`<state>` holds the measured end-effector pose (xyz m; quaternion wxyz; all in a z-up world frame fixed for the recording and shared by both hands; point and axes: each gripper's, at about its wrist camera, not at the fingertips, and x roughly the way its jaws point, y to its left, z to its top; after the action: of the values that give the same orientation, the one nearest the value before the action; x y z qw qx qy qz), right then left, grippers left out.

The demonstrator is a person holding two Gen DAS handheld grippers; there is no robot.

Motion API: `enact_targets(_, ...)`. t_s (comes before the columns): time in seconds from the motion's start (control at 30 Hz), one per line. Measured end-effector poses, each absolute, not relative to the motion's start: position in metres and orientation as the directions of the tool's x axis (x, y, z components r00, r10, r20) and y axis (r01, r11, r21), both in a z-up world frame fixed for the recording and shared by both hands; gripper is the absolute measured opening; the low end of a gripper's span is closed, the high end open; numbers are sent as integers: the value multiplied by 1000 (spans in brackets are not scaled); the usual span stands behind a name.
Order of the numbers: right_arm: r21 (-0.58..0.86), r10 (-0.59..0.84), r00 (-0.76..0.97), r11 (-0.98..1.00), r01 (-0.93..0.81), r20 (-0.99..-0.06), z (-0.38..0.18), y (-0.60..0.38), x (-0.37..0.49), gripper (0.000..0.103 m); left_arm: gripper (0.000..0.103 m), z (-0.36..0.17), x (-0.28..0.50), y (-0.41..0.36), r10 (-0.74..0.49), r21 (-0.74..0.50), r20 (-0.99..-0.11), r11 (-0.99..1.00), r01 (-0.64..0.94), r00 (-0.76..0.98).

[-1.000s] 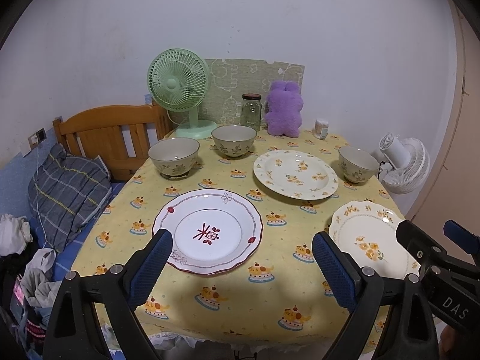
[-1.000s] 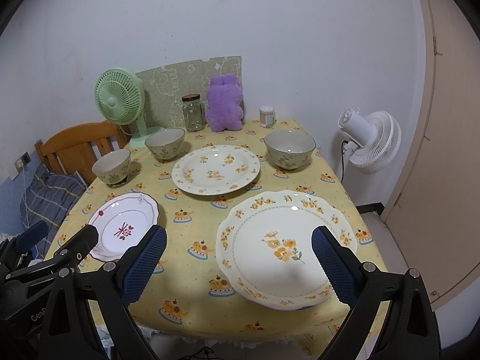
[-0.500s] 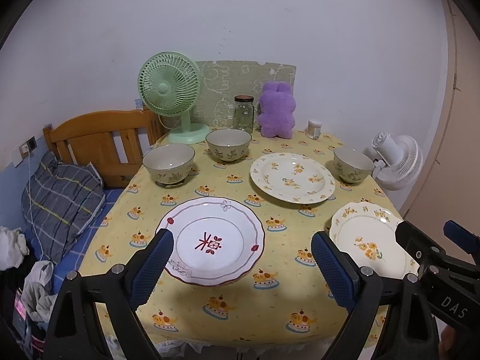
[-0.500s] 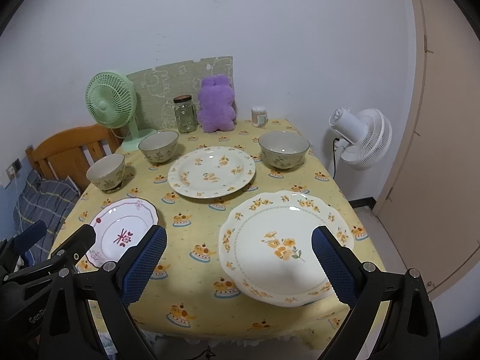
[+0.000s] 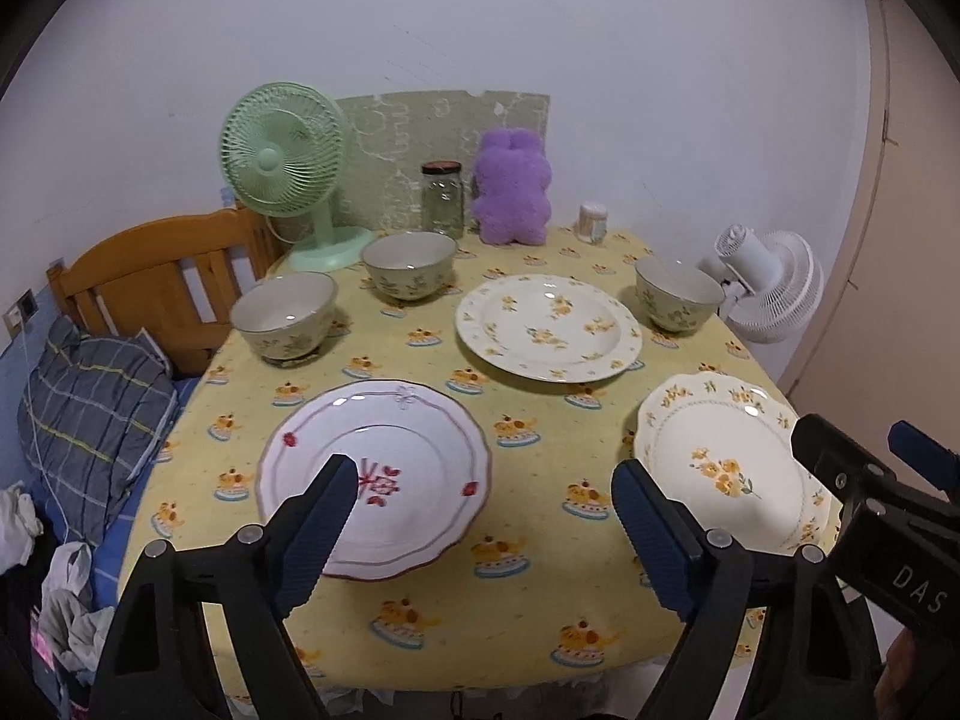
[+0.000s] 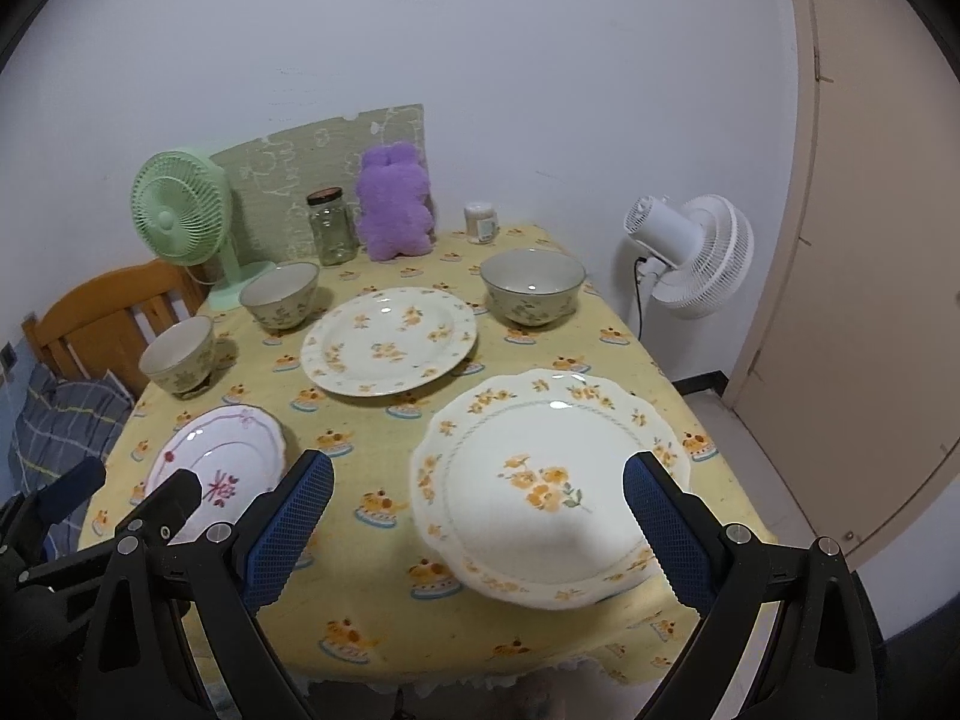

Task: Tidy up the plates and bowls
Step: 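Grasp the rim of the large orange-flower plate with both grippers and lift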

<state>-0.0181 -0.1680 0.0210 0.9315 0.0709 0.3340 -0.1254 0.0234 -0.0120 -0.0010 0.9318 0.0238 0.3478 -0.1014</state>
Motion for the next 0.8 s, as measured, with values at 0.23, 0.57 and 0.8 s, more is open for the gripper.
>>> enact_targets(0.23, 52, -175, 720, 958, 282, -672, 5, -208, 3, 98, 83, -16, 43, -53, -160, -15, -685, 979, 205, 710)
enact_targets(0.57, 49, -136, 649, 964, 260, -749, -28, -277, 41, 90, 78, -49, 75, -122, -129, -16, -754, 984, 179, 644)
enact_targets(0.8, 36, -115, 604, 972, 232, -788, -52, -310, 66, 89, 73, -75, 95, -156, -106, -19, -806, 988, 153, 583)
